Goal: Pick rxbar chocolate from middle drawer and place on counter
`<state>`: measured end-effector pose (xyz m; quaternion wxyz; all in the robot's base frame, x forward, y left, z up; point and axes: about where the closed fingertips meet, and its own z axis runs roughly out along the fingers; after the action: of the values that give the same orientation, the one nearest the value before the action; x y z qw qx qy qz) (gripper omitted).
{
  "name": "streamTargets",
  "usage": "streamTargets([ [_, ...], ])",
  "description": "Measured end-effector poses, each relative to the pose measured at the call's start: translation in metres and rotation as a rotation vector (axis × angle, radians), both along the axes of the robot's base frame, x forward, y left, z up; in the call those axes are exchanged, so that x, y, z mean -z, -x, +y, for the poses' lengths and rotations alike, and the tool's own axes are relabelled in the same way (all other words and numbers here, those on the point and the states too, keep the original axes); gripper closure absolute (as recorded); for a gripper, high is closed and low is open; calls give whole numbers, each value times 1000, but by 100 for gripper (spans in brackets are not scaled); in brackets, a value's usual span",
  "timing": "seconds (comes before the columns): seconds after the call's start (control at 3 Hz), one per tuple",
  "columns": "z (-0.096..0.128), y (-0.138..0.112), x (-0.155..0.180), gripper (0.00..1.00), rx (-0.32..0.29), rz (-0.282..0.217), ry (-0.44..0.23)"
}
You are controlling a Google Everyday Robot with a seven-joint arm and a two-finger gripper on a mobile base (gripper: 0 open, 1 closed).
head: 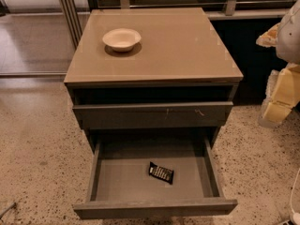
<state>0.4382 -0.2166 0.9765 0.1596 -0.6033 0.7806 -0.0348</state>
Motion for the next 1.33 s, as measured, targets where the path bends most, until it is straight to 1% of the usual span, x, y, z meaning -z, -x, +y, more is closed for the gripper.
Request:
streamTargets([
  [0.33,0,0,0,0,0,0,0],
  [0.67,0,-1,0,18,2,-8,-3],
  [1.0,3,-13,23,41,25,-20,-50],
  [1.33,15,-34,76,64,65,-20,-170],
])
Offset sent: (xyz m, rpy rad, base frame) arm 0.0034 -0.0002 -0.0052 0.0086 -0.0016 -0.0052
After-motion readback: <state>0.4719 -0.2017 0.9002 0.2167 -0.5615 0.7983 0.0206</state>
